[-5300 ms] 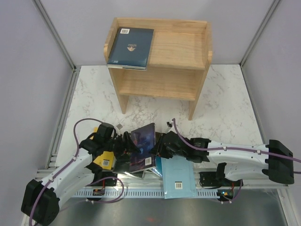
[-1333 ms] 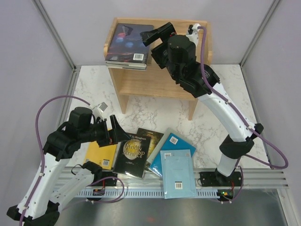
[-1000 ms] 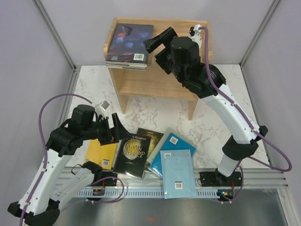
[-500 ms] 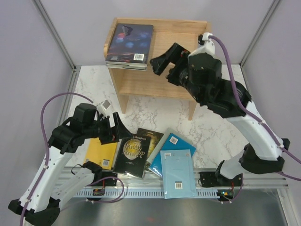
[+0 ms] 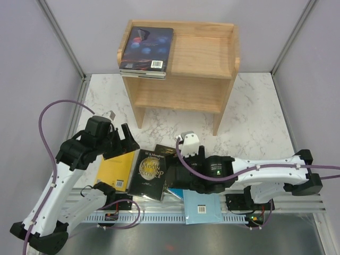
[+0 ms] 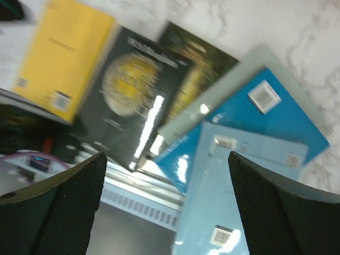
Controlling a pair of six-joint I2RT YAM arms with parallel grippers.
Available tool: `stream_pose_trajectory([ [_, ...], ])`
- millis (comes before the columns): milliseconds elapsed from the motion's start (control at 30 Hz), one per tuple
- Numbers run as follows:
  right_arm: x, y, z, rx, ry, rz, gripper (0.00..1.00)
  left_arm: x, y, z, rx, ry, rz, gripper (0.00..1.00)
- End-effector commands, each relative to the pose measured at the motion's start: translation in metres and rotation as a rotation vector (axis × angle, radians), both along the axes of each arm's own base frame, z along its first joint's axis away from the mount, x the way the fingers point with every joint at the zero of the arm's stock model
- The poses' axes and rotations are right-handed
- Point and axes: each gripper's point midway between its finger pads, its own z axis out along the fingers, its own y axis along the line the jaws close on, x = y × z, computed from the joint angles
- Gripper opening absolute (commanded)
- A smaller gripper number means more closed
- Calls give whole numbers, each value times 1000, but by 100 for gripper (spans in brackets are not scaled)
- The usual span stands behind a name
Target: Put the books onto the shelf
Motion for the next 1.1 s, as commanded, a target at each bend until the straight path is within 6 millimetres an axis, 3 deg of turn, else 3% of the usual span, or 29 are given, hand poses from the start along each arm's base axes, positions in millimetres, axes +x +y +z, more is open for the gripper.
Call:
stream_pose_trajectory([
  [0,-10,-37,-29,67,134,-117,98,7,24,-14,122,-40,56,95],
  [67,-10,-53,-35,197,160,-145,98,6,4,-18,49,-32,-31,94],
  [100,-7,-60,-36,253,175,-176,98,0,-5,-32,18,14,-78,91],
  [200,-1,-107,-44,385,217,-258,98,-18,-48,-48,-198,121,-226,87],
  [300,-2,-134,-51,447,266,-308,98,-21,-66,-60,-312,152,-251,91],
  [333,-5,-151,-63,390,283,-337,98,-22,-70,-63,-333,163,-255,91],
  [400,-12,-165,-78,354,330,-362,98,-20,-80,-67,-358,163,-290,92],
  [533,-36,-163,-109,183,416,-274,98,-22,-107,-75,-343,206,-382,92],
  [667,-45,-148,-131,-65,419,-160,98,-36,-146,-80,-307,234,-505,91],
  [733,-42,-125,-135,-57,426,-117,98,-37,-157,-84,-301,237,-503,91],
  [867,-20,-116,-133,80,449,-104,98,-50,-169,-91,-311,253,-514,91],
  [900,-9,-120,-127,201,466,-145,98,-52,-170,-92,-311,254,-513,91],
  [967,-1,-131,-123,278,469,-188,98,-61,-173,-93,-310,266,-525,91],
  [1033,-2,-145,-134,304,511,-218,98,-66,-174,-95,-303,267,-531,91],
  [1067,-11,-149,-153,278,580,-219,98,-71,-174,-98,-296,274,-534,91],
])
